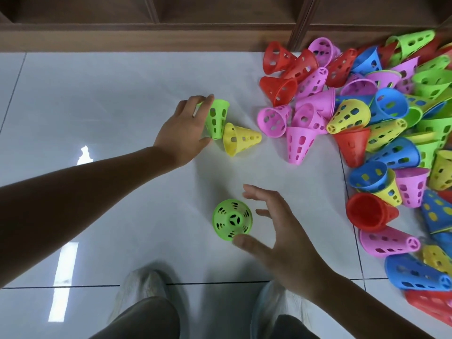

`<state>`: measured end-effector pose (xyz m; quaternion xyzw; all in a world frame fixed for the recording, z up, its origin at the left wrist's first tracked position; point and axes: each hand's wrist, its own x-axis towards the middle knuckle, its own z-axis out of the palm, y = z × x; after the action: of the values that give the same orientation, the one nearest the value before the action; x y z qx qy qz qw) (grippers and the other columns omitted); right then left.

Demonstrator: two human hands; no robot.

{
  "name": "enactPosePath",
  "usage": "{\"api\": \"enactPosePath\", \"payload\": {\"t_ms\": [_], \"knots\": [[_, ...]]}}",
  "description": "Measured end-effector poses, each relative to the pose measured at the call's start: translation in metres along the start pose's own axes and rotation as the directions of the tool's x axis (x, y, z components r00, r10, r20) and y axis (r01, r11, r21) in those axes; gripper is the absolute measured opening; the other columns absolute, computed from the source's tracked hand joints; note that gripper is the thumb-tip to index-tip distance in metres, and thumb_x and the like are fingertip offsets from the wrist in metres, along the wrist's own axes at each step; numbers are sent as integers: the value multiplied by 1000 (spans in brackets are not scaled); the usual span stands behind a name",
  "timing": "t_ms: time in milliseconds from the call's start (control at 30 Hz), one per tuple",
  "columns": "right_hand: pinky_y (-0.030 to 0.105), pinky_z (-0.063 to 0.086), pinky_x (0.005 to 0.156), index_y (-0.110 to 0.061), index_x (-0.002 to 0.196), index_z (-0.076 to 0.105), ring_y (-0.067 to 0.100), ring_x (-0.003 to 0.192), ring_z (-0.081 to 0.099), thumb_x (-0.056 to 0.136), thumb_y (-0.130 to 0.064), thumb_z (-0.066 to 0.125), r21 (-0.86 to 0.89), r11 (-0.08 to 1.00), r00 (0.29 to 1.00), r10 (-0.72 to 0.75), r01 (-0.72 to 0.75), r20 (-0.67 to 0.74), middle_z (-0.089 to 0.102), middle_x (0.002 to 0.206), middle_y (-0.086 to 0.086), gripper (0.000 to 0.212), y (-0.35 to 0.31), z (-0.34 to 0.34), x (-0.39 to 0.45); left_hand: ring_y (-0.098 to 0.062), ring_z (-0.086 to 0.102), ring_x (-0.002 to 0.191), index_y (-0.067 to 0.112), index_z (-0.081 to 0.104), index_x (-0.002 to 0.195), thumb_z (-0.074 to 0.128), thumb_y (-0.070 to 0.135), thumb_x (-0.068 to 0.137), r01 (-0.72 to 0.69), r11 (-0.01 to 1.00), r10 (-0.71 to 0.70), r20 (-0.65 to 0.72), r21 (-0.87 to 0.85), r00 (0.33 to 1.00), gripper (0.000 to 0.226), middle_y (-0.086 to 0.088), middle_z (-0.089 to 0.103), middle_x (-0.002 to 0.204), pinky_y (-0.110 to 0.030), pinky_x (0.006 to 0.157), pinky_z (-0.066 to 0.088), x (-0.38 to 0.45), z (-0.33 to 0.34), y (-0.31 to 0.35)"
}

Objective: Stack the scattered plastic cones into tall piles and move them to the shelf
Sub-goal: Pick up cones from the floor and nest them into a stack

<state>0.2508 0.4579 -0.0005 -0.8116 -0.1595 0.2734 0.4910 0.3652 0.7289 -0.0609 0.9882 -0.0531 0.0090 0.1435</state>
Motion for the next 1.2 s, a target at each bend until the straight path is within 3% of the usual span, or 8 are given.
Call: {"api": "enactPosePath", "payload": {"t_ms": [100, 233, 333, 433, 667, 767, 933, 1200], "knots": [[31, 44, 104, -39, 136, 45, 3, 130, 46, 87, -59, 53, 34, 997, 994, -63, 66, -86, 46, 138, -22, 54, 2, -8, 13, -34, 37, 131, 10, 22, 155, 70, 33, 86, 59, 998, -60, -18, -29, 998, 88, -13, 36, 146, -49, 95, 50, 6, 1, 0], [37, 48, 101, -20, 133, 54, 8, 127, 48, 96, -42, 53, -92, 986, 962, -159, 141, -221, 53, 129, -12, 42, 14, -23, 51, -33, 43, 124, 10, 30, 149, 70, 33, 83, 204, 967, -216, -70, -150, 974, 80, -14, 42, 135, -45, 98, 44, 7, 3, 1], [43, 46, 103, -19, 138, 50, 15, 127, 47, 95, -26, 62, -273, 947, 950, -230, 169, -212, 49, 134, -4, 45, 23, -33, 85, -32, 52, 118, 8, 40, 139, 61, 22, 88, 242, 943, -271, -111, -227, 956, 57, -14, 46, 129, -45, 95, 47, 1, 3, -1], [44, 39, 109, -16, 145, 43, 26, 130, 43, 89, -12, 67, -441, 881, 962, -245, 169, -122, 44, 144, 2, 60, 27, -40, 113, -29, 55, 117, 8, 40, 140, 64, 22, 89, 293, 918, -319, -60, -267, 946, 57, -12, 49, 130, -43, 93, 48, -11, 4, -5], [41, 32, 113, -13, 149, 39, 29, 135, 37, 85, -13, 73, -631, 756, 983, -177, 172, 57, 47, 146, 6, 72, 33, -46, 149, -34, 36, 136, 13, 34, 152, 66, 28, 87, -2, 999, -5, -139, -50, 990, 74, -11, 34, 154, -42, 108, 41, -12, -10, -3], [40, 36, 108, -13, 141, 47, 30, 128, 42, 84, -20, 76, -657, 735, 982, -181, 167, 47, 54, 135, 8, 64, 38, -45, 149, -31, 35, 140, 18, 36, 152, 62, 33, 90, -102, 994, 98, -99, -33, 990, 69, -6, 30, 159, -43, 106, 44, 2, -10, 3], [44, 43, 98, -15, 131, 50, 28, 116, 46, 84, -23, 75, -682, 722, 986, -169, 119, -8, 55, 121, 5, 54, 49, -42, 137, -32, 44, 134, 15, 57, 138, 63, 33, 90, -78, 992, 68, -99, -97, 993, 51, -5, 47, 151, -45, 104, 46, 22, -1, 8], [35, 44, 92, -22, 133, 48, 17, 109, 51, 91, -28, 68, -387, 922, 992, -39, -10, -121, 55, 123, -1, 47, 45, -42, 89, -35, 57, 91, 13, 51, 118, 73, 20, 80, 107, 990, -112, -52, -87, 992, 44, -11, 47, 119, -39, 75, 49, 24, -7, 1]]}}
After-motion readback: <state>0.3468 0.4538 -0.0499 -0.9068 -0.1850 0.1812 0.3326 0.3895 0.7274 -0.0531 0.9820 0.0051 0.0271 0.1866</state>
